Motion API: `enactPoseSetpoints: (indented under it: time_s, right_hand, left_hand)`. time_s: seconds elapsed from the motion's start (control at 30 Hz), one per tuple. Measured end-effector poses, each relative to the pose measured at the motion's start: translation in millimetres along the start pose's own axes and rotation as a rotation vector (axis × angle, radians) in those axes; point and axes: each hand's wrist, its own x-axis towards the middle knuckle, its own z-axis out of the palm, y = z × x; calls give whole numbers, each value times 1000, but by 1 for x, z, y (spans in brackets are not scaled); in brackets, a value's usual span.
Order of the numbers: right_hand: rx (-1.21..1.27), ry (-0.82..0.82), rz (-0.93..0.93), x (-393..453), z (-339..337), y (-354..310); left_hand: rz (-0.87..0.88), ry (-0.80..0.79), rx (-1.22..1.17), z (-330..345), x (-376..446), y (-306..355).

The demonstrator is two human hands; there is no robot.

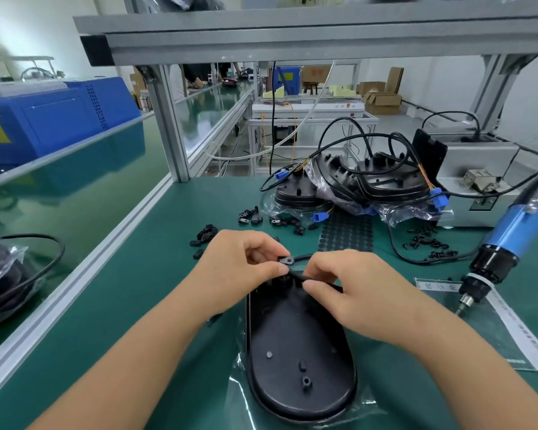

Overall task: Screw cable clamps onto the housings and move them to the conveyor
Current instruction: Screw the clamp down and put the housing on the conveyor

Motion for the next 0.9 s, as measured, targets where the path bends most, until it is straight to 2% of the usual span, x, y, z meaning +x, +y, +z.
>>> enactPoseSetpoints:
  time_s: [0.1, 0.3, 0.43, 0.7, 0.9]
  right_hand:
    - [-9, 37, -43, -1, 3, 5]
    - [-18, 58, -37, 1, 0, 14]
    - [-15, 44, -43, 4, -1, 14]
    - [-2, 69, -46, 3, 1, 15]
    - [-4, 73, -43, 2, 1, 15]
  left_hand:
    - [-25, -49, -1, -4, 3, 2]
    - [35, -168, 241, -11, 6, 7]
    - [88, -122, 325, -9, 6, 7]
    - [133, -26, 319, -6, 5, 3]
    - [140, -89, 325, -2, 3, 5]
